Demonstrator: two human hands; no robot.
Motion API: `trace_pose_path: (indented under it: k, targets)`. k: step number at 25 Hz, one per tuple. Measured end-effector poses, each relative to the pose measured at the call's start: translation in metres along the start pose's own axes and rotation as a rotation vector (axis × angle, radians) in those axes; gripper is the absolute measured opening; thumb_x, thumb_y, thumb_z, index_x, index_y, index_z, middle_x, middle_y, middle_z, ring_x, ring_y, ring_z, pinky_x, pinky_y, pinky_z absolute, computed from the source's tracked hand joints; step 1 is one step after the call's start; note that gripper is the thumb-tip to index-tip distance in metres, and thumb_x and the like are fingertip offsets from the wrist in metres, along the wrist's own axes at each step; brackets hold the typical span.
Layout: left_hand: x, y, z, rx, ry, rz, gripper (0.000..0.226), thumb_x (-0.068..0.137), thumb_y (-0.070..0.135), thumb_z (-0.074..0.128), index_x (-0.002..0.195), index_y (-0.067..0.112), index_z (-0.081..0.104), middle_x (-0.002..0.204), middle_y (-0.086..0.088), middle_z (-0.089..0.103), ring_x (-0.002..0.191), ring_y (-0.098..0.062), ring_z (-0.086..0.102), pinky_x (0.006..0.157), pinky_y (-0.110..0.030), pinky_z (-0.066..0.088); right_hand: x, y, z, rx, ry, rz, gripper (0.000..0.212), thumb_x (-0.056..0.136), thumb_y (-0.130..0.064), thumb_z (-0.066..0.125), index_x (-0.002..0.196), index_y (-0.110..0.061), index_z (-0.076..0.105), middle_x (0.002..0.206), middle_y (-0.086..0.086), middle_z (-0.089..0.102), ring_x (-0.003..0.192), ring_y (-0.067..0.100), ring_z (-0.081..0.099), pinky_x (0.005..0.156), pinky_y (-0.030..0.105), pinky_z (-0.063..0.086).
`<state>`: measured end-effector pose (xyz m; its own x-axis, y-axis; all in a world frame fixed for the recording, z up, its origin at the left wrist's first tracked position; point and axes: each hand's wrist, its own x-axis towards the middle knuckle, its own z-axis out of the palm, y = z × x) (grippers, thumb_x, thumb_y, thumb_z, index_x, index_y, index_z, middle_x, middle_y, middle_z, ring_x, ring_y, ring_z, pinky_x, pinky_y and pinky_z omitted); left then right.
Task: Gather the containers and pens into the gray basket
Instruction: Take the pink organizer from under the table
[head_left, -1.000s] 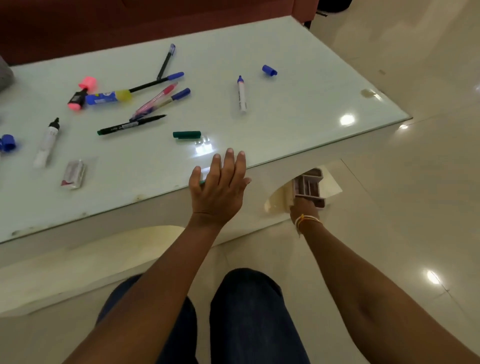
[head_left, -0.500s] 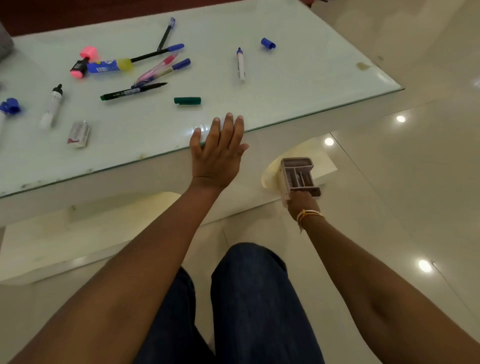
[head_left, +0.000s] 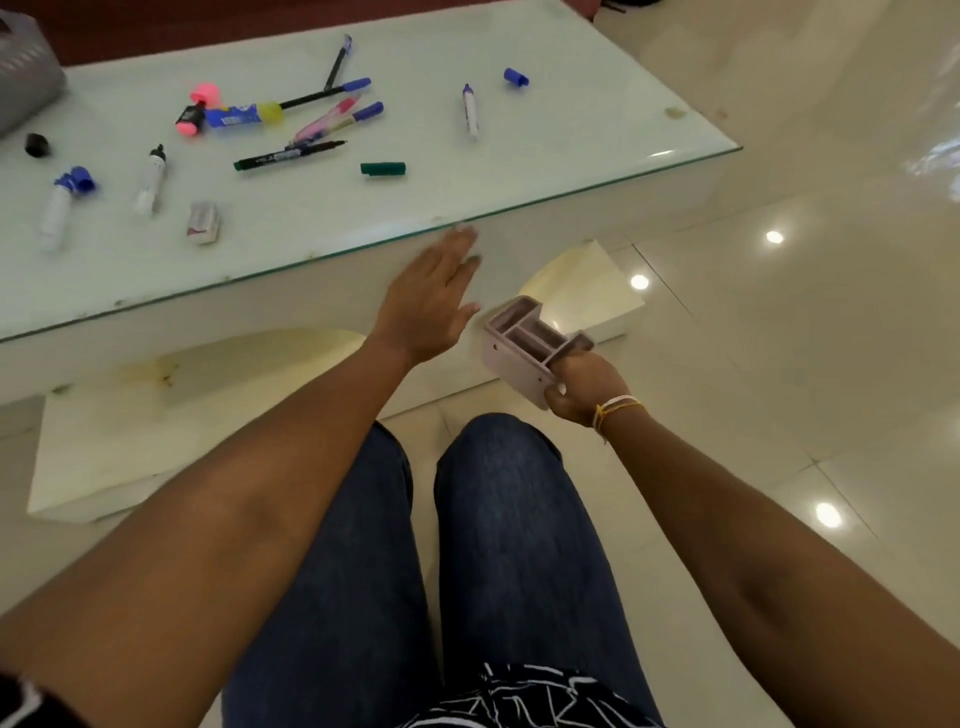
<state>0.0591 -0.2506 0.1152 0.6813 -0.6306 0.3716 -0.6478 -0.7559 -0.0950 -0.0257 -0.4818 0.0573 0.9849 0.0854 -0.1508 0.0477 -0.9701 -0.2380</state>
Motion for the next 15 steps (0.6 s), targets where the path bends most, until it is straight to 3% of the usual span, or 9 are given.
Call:
trace_pose_path:
  k: [2,3,6,7,9,11,13,15]
  targets:
    - [-0.027,-0.016,-0.001,-0.205,-0.212,-0.018,0.063,0.092,0.044,0.052,0.144,0.011,0.038,0.156,-0.008,0.03,0.141,-0.025,0.034,0.106,-0.042,0.043,-0.004,-0.003,-0.011,-0.024,0.006,-0.062,0.039,0.079,-0.029,0.056,0.111,-0.009,0.067,0.105,0.015,0.07,0.092,0.032,0.066,0.08,0.041,0.058]
    - [-0.038,-0.02,0.0,-0.334,-0.314,-0.153,0.064,0.092,0.048,0.052,0.144,0.014,0.039,0.153,-0.008,0.036,0.137,-0.025,0.04,0.105,-0.042,0.044,-0.005,-0.005,-0.017,-0.048,0.008,-0.099,0.039,0.079,-0.029,0.058,0.111,-0.008,0.067,0.107,0.015,0.069,0.093,0.032,0.066,0.08,0.041,0.057]
    - [-0.045,-0.023,-0.009,-0.975,-0.543,-0.859,0.058,0.092,0.055,0.046,0.138,0.02,0.048,0.134,-0.013,0.054,0.114,-0.03,0.055,0.095,-0.041,0.046,-0.002,-0.027,-0.032,-0.102,0.014,-0.227,0.038,0.079,-0.027,0.061,0.111,-0.007,0.067,0.11,0.015,0.067,0.096,0.031,0.064,0.083,0.038,0.055]
    - [-0.042,-0.023,-0.015,-1.169,-0.57,-1.0,0.058,0.092,0.058,0.044,0.136,0.02,0.048,0.129,-0.013,0.055,0.111,-0.033,0.055,0.092,-0.044,0.047,0.002,-0.038,-0.037,-0.109,0.026,-0.271,0.037,0.079,-0.027,0.061,0.11,-0.006,0.067,0.109,0.015,0.066,0.095,0.031,0.063,0.082,0.037,0.054]
    - [-0.04,-0.027,-0.026,-1.36,-0.586,-1.101,0.055,0.091,0.057,0.044,0.129,0.018,0.052,0.119,-0.015,0.054,0.108,-0.038,0.055,0.09,-0.052,0.048,0.01,-0.06,-0.046,-0.127,0.047,-0.362,0.035,0.078,-0.027,0.06,0.104,-0.005,0.069,0.105,0.016,0.065,0.092,0.032,0.062,0.078,0.036,0.053]
    - [-0.046,-0.032,-0.037,-1.43,-0.561,-1.151,0.035,0.092,0.039,0.048,0.115,0.013,0.055,0.112,-0.017,0.054,0.098,-0.039,0.057,0.087,-0.056,0.051,0.016,-0.075,-0.054,-0.151,0.041,-0.431,0.038,0.075,-0.032,0.055,0.095,-0.003,0.07,0.097,0.017,0.065,0.086,0.032,0.062,0.071,0.033,0.049]
    - [-0.055,-0.039,-0.045,-1.453,-0.536,-1.175,0.022,0.089,0.021,0.05,0.107,0.01,0.056,0.108,-0.019,0.054,0.087,-0.038,0.059,0.08,-0.053,0.055,0.019,-0.087,-0.06,-0.108,0.045,-0.482,0.049,0.07,-0.042,0.042,0.082,-0.004,0.071,0.084,0.015,0.066,0.075,0.03,0.061,0.064,0.03,0.046]
    - [-0.067,-0.05,-0.052,-1.468,-0.488,-1.187,0.022,0.086,0.017,0.051,0.105,0.008,0.057,0.102,-0.019,0.056,0.081,-0.036,0.061,0.074,-0.047,0.057,0.026,-0.102,-0.07,-0.055,0.089,-0.541,0.055,0.066,-0.05,0.036,0.072,-0.007,0.069,0.072,0.011,0.066,0.065,0.027,0.059,0.059,0.029,0.048]
